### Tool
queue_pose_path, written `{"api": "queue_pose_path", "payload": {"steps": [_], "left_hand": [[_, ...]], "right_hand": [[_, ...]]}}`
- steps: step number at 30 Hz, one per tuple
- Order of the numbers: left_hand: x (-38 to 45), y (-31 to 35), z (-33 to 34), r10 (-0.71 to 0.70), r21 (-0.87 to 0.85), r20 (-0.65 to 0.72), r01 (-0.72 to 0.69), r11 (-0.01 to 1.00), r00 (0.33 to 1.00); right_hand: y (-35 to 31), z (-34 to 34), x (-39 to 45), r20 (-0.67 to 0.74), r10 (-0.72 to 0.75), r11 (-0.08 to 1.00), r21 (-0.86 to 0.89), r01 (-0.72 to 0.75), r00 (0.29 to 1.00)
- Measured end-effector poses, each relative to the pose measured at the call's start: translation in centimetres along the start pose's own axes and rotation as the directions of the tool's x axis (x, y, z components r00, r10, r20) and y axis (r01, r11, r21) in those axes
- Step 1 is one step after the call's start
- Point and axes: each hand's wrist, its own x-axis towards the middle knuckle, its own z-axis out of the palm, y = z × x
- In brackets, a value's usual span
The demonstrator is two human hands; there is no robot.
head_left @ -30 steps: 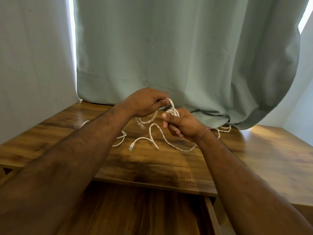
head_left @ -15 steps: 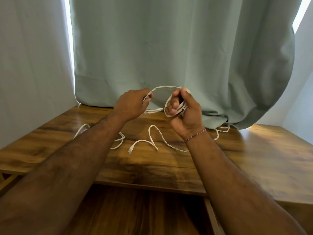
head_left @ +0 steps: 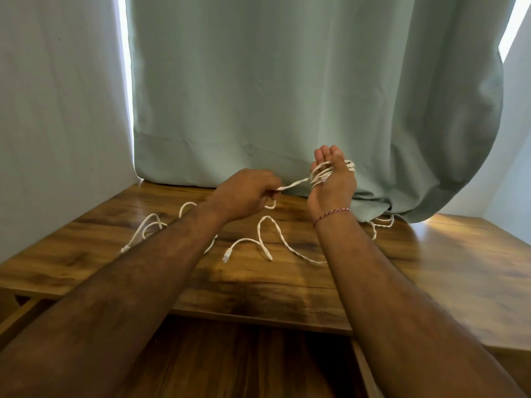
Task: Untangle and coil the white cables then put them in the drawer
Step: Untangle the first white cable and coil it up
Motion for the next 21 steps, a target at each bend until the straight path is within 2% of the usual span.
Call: {"api": "queue_pose_path", "payload": {"steps": [2, 3, 5, 6, 8, 9, 10, 13, 15, 18, 21], "left_hand": [[0.7, 1.0, -0.6, 0.067, 0.08, -0.017, -0.066, 0.995, 0.998], [0.9, 1.4, -0.8, 0.096, 0.12, -0.031, -0.091, 0.989, 0.995], [1.0, 1.9, -1.1, 0.146, 0.208, -0.058, -0.131, 0.969, 0.988], [1.0, 2.0, -1.1, 0.163, 0.248, -0.065, -0.143, 0.958, 0.984], [1.0, 2.1, -1.2, 0.188, 0.317, -0.064, -0.159, 0.935, 0.98], [0.9, 2.0, -1.2, 0.192, 0.342, -0.069, -0.158, 0.926, 0.979], [0.8, 1.8, -1.3, 0.189, 0.354, -0.086, -0.147, 0.924, 0.978], [0.4, 0.8, -1.6, 0.143, 0.335, -0.187, -0.073, 0.939, 0.972], [0.3, 0.0, -1.6, 0.16, 0.382, -0.214, -0.068, 0.922, 0.964], [0.3, -0.5, -1.2, 0.193, 0.458, -0.238, -0.066, 0.886, 0.952], [0.3, -0.8, -1.1, 0.11, 0.441, -0.296, 0.034, 0.897, 0.949]], "right_hand": [[0.6, -0.9, 0.7, -0.004, -0.124, 0.948, -0.297, 0.117, 0.992], [0.8, -1.6, 1.1, 0.039, -0.196, 0.861, -0.471, 0.191, 0.98], [1.0, -3.1, 1.4, 0.197, -0.289, 0.561, -0.758, 0.333, 0.937], [0.9, -3.6, 1.3, 0.311, -0.299, 0.348, -0.845, 0.406, 0.902], [0.8, -4.5, 1.0, 0.537, -0.27, -0.103, -0.841, 0.531, 0.799], [0.8, -4.5, 0.7, 0.603, -0.236, -0.246, -0.796, 0.553, 0.762], [0.7, -4.2, 0.3, 0.608, -0.208, -0.297, -0.785, 0.543, 0.766], [0.4, -3.9, 0.0, 0.491, -0.066, -0.254, -0.85, 0.462, 0.868], [0.4, -3.6, -0.5, 0.415, 0.104, -0.14, -0.894, 0.426, 0.904], [0.0, -2.7, -2.6, 0.367, 0.34, 0.085, -0.929, 0.36, 0.866], [-0.3, -2.5, -3.4, 0.408, 0.502, 0.295, -0.91, 0.293, 0.763]]}}
